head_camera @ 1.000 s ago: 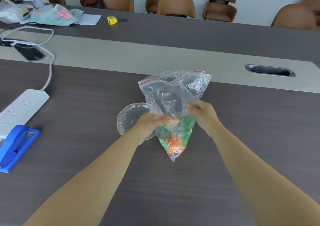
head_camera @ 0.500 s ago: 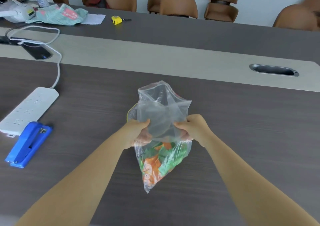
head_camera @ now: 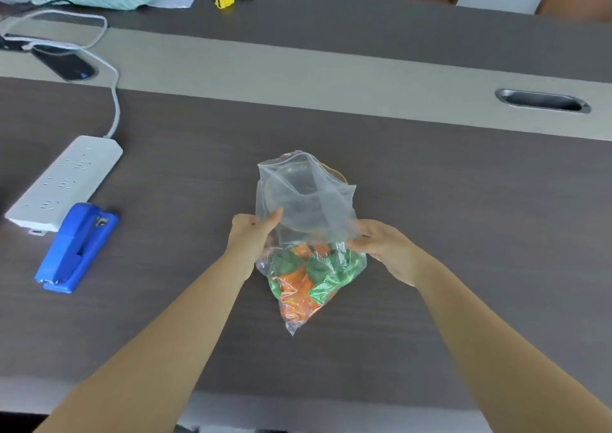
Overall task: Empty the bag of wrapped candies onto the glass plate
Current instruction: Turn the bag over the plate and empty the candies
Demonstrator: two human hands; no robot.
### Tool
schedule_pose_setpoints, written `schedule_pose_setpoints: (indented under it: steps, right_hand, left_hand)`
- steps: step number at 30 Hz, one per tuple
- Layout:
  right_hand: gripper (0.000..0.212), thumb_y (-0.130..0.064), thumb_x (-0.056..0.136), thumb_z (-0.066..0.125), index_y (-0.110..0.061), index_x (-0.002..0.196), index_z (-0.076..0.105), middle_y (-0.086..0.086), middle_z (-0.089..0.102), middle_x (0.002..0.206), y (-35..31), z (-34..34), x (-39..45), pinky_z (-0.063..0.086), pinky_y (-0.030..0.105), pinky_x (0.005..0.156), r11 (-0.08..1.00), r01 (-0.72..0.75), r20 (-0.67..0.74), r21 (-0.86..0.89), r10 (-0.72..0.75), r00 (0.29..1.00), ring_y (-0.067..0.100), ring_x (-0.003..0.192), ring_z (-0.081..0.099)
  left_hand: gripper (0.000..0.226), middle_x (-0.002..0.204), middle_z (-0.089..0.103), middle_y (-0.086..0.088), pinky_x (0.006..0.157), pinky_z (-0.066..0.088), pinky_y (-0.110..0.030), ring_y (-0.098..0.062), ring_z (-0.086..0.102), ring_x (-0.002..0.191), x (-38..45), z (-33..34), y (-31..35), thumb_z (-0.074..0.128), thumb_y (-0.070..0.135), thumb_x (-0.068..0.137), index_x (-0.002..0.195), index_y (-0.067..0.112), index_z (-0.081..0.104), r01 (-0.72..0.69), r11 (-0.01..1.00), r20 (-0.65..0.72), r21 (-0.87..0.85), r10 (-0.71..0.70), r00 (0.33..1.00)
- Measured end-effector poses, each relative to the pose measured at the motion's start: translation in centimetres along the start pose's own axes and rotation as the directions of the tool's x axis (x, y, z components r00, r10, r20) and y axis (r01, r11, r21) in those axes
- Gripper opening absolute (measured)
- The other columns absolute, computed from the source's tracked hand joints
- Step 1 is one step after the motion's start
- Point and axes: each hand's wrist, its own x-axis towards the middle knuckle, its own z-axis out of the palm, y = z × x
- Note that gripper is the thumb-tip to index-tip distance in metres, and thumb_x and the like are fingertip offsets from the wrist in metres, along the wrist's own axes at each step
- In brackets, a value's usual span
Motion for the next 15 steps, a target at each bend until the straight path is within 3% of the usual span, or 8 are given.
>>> schedule_pose_setpoints:
  steps: [2, 5, 6, 9, 12, 15]
  right_hand:
    - [0.042, -0.008, 0.076, 0.065, -0.026, 0.113, 0.058, -0.011, 0.059, 0.117, 1.1, 0.4, 0.0, 0.035, 0.024, 0.100, 0.996, -0.057, -0.021, -0.069, 0.056, 0.998, 0.005, 0.114, 0.051]
    - [0.059, -0.005, 0.070, 0.069, -0.015, 0.126, 0.052, 0.004, 0.060, 0.126, 1.8, 1.2, 0.4, 0.040, 0.036, 0.103, 0.992, -0.083, -0.137, -0.099, 0.069, 0.988, 0.022, 0.119, 0.053]
    - [0.057, -0.007, 0.071, 0.069, -0.015, 0.125, 0.053, 0.006, 0.062, 0.123, 1.9, 1.4, 0.6, 0.043, 0.038, 0.101, 0.990, -0.081, -0.174, -0.115, 0.060, 0.983, 0.024, 0.116, 0.055]
    - [0.043, -0.020, 0.076, 0.066, -0.012, 0.117, 0.058, 0.007, 0.064, 0.113, 2.0, 2.2, 0.9, 0.044, 0.037, 0.093, 0.974, -0.096, -0.259, -0.203, 0.041, 0.965, 0.025, 0.107, 0.058]
    - [0.038, -0.031, 0.079, 0.062, -0.006, 0.107, 0.059, 0.006, 0.060, 0.098, 2.0, 2.8, 1.2, 0.044, 0.039, 0.082, 0.951, -0.118, -0.353, -0.284, 0.010, 0.936, 0.025, 0.095, 0.055]
    - [0.031, -0.033, 0.080, 0.059, -0.004, 0.085, 0.053, 0.007, 0.051, 0.083, 1.9, 3.2, 1.2, 0.036, 0.034, 0.067, 0.968, -0.083, -0.388, -0.236, -0.016, 0.922, 0.022, 0.077, 0.047]
  left_hand:
    - [0.068, 0.110, 0.061, -0.024, 0.091, 0.048, -0.040, -0.035, 0.059, 0.108, -0.9, -0.6, -1.0, 0.070, 0.045, 0.069, 0.115, -0.003, 0.054, -0.049, 0.998, 0.075, 0.038, 0.046, 0.996]
    - [0.066, 0.106, 0.067, -0.008, 0.078, 0.047, -0.026, -0.024, 0.062, 0.104, -2.2, -1.4, -2.8, 0.078, 0.036, 0.059, 0.113, 0.004, 0.059, -0.040, 0.992, 0.219, 0.117, 0.013, 0.976]
    - [0.064, 0.108, 0.067, -0.006, 0.073, 0.045, -0.023, -0.020, 0.062, 0.101, -2.5, -1.6, -3.3, 0.079, 0.034, 0.058, 0.112, 0.005, 0.060, -0.051, 0.983, 0.248, 0.174, 0.006, 0.969]
    - [0.029, 0.098, 0.069, -0.005, 0.072, 0.044, -0.020, -0.017, 0.062, 0.092, -3.3, -1.6, -3.8, 0.074, 0.022, 0.070, 0.096, 0.009, 0.067, -0.102, 0.959, 0.326, 0.264, 0.011, 0.945]
    - [0.017, 0.087, 0.065, 0.003, 0.071, 0.044, -0.017, -0.010, 0.060, 0.083, -3.8, -1.2, -3.5, 0.071, 0.014, 0.074, 0.088, 0.015, 0.063, -0.094, 0.971, 0.330, 0.220, 0.017, 0.944]
    - [0.011, 0.086, 0.063, 0.001, 0.067, 0.045, -0.022, -0.014, 0.060, 0.081, -3.8, -1.1, -2.8, 0.065, 0.011, 0.079, 0.085, 0.016, 0.057, -0.014, 0.994, 0.309, 0.109, -0.020, 0.951]
